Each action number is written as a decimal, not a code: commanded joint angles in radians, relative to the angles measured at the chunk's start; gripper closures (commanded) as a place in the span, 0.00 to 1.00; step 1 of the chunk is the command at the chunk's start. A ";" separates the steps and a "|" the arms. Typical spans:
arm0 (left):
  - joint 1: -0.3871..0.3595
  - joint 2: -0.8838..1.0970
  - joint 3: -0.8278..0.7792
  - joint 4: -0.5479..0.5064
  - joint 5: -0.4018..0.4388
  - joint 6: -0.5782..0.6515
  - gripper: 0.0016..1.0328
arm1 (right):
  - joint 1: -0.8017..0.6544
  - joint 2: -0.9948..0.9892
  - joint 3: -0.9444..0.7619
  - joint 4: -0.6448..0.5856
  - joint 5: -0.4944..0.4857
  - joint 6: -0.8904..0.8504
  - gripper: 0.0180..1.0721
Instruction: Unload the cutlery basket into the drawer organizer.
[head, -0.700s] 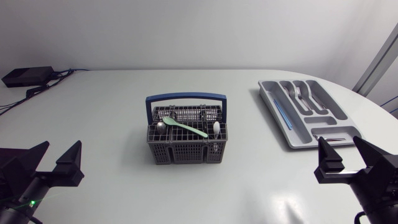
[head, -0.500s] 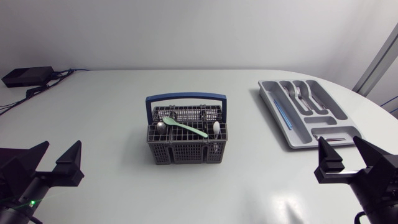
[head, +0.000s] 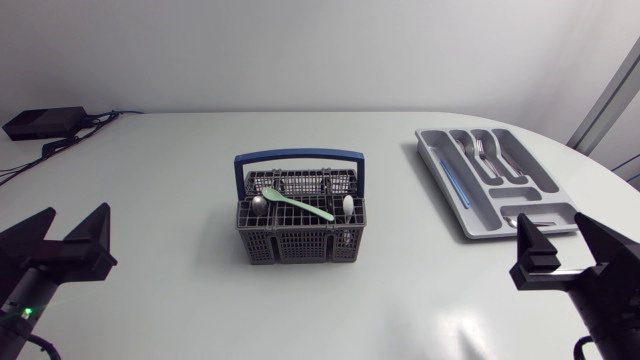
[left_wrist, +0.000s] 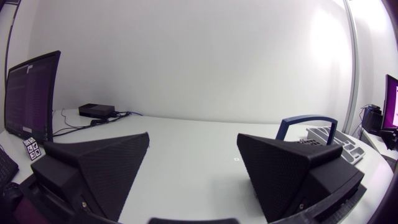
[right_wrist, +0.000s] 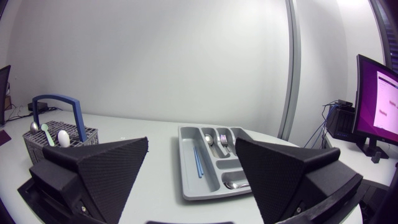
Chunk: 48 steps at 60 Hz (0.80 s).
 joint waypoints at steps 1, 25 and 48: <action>-0.012 0.069 0.061 0.027 -0.001 -0.027 0.04 | 0.006 0.052 0.052 0.037 0.007 0.019 0.04; -0.045 0.393 0.311 -0.029 -0.003 -0.089 0.04 | 0.061 0.399 0.303 0.062 0.007 0.023 0.05; -0.215 0.643 0.541 -0.234 -0.029 -0.120 0.06 | 0.202 0.661 0.596 -0.078 0.096 0.024 0.09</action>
